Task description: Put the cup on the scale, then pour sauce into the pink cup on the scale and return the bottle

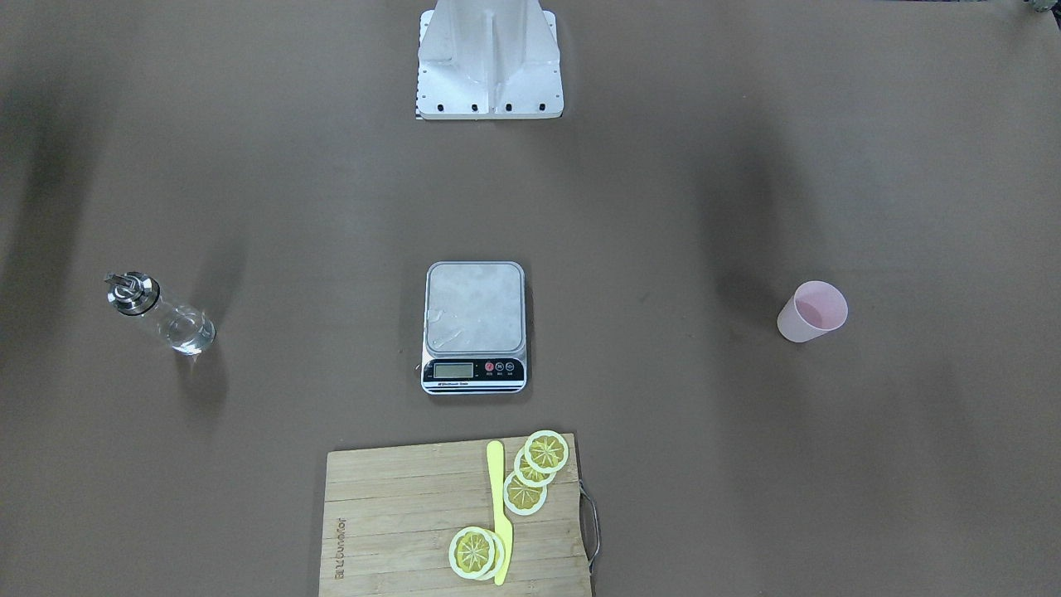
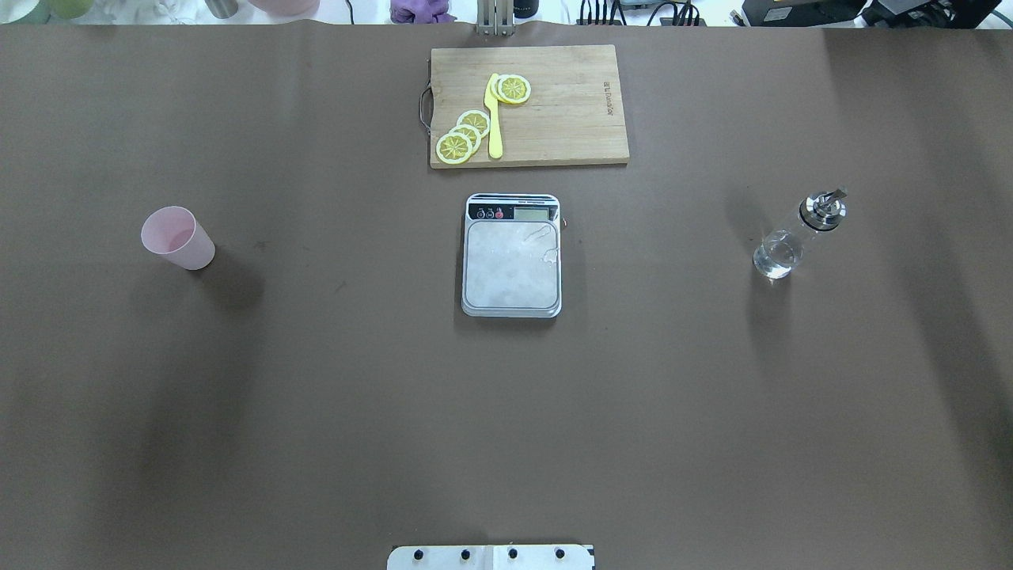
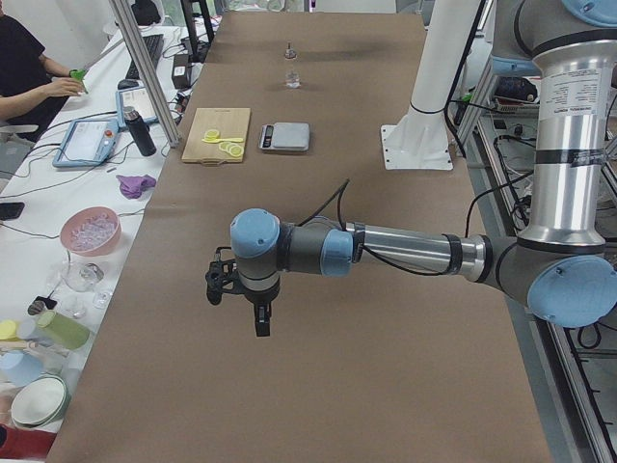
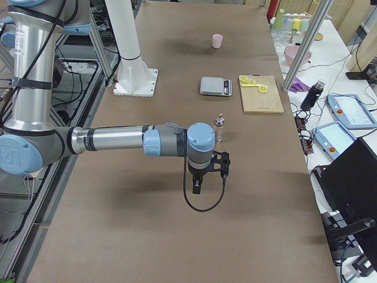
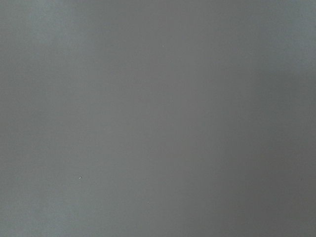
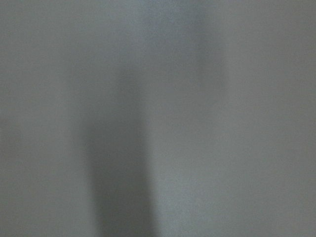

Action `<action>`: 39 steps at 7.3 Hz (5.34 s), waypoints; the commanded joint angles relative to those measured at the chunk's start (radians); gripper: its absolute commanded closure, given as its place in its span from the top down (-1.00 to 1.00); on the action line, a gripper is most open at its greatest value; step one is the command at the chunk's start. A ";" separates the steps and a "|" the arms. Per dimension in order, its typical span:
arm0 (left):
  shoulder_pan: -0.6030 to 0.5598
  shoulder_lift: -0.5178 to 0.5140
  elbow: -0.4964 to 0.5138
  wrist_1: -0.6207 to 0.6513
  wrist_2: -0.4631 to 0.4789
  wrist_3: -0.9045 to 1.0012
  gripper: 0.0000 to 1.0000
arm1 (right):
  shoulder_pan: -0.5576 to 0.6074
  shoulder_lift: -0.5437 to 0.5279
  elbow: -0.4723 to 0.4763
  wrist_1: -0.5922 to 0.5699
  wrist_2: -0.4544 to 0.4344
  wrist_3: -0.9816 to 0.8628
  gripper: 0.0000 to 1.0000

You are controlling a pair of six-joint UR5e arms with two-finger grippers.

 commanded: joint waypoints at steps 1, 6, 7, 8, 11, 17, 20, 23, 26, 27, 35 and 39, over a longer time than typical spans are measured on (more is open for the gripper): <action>0.000 0.001 0.000 -0.003 0.000 0.002 0.96 | 0.001 0.002 0.000 0.001 0.000 0.002 1.00; 0.001 0.004 -0.023 -0.037 0.000 0.027 0.96 | 0.001 0.005 0.000 -0.001 0.002 0.002 1.00; 0.001 0.005 -0.023 -0.038 -0.002 0.029 0.96 | 0.001 0.005 0.000 -0.001 0.002 0.002 1.00; 0.003 0.009 -0.027 -0.038 -0.002 0.028 0.96 | 0.001 0.005 0.000 -0.001 0.002 0.002 1.00; 0.006 -0.016 -0.020 -0.037 0.005 0.026 0.95 | 0.001 0.005 0.014 -0.005 0.003 0.002 1.00; 0.043 -0.158 -0.005 -0.040 -0.076 -0.208 0.94 | -0.017 0.001 0.034 -0.007 0.031 0.000 1.00; 0.338 -0.261 -0.037 -0.076 0.045 -0.614 0.94 | -0.034 0.005 0.033 -0.007 0.026 0.000 1.00; 0.524 -0.249 0.039 -0.326 0.143 -0.868 0.92 | -0.034 0.007 0.034 -0.005 0.031 0.002 1.00; 0.580 -0.251 0.073 -0.357 0.143 -0.893 0.86 | -0.034 0.005 0.034 -0.007 0.037 0.002 1.00; 0.586 -0.249 0.084 -0.359 0.144 -0.887 0.77 | -0.034 0.005 0.034 -0.008 0.037 0.002 1.00; 0.620 -0.231 0.092 -0.377 0.144 -0.856 -0.12 | -0.034 0.007 0.030 -0.007 0.039 0.002 1.00; 0.618 -0.225 0.078 -0.376 0.129 -0.854 -1.00 | -0.034 0.005 0.031 -0.008 0.040 0.002 1.00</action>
